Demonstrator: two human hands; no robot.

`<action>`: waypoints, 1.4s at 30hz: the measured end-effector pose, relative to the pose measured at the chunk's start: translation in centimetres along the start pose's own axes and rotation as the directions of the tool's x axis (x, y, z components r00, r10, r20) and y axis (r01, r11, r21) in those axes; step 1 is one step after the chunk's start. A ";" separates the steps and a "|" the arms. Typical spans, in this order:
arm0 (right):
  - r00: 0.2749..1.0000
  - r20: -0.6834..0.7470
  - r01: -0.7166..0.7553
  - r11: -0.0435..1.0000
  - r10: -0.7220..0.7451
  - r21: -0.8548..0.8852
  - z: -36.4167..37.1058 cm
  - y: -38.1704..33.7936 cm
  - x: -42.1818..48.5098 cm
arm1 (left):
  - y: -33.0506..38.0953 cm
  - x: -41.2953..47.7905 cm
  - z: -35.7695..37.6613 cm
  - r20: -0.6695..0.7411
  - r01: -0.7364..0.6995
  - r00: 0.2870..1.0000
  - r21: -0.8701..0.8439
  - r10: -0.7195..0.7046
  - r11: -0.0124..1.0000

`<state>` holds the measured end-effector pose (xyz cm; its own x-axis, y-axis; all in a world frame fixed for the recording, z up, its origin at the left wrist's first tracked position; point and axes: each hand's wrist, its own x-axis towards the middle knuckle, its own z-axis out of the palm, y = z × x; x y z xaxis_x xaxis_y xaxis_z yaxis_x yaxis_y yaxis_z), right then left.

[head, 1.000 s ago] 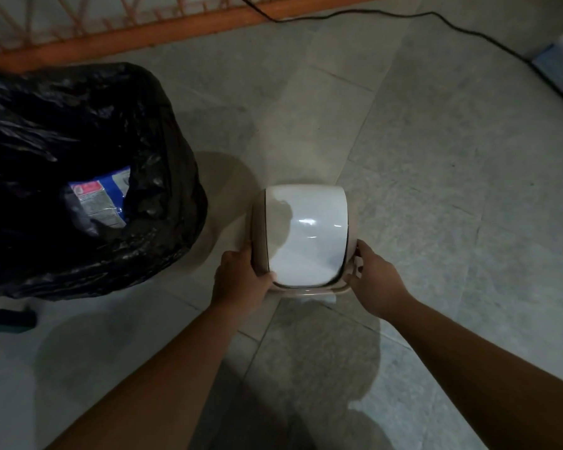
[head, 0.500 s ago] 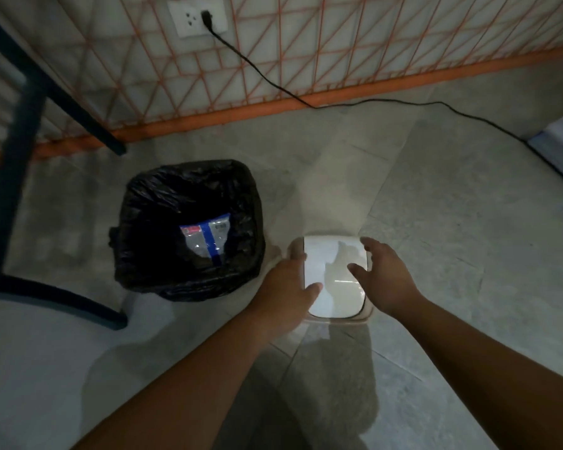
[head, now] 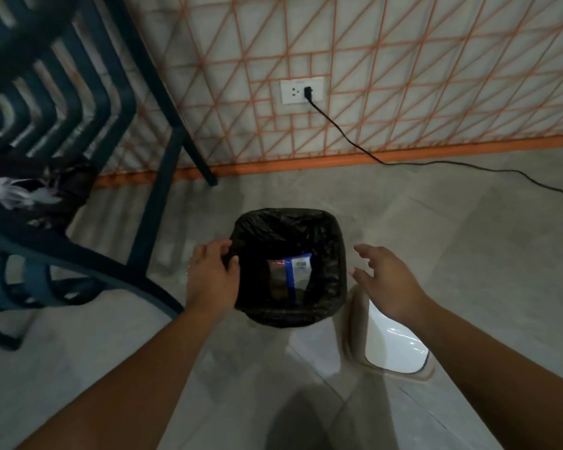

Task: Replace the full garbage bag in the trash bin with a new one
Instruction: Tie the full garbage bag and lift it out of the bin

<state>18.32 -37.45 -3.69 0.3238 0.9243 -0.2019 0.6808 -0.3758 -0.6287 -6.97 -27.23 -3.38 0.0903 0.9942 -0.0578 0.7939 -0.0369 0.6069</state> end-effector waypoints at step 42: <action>0.857 0.246 0.515 0.728 -0.453 -0.452 8.2 -13.9 9.5 | -7.6 4.2 -1.9 0.389 0.444 0.893 -0.693 -0.224 0.567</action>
<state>6.56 -22.95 -3.04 -0.1923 0.9786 -0.0727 0.9597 0.1721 -0.2222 -13.75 -22.61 -6.78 0.1371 0.8574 -0.4961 0.0738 0.4906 0.8683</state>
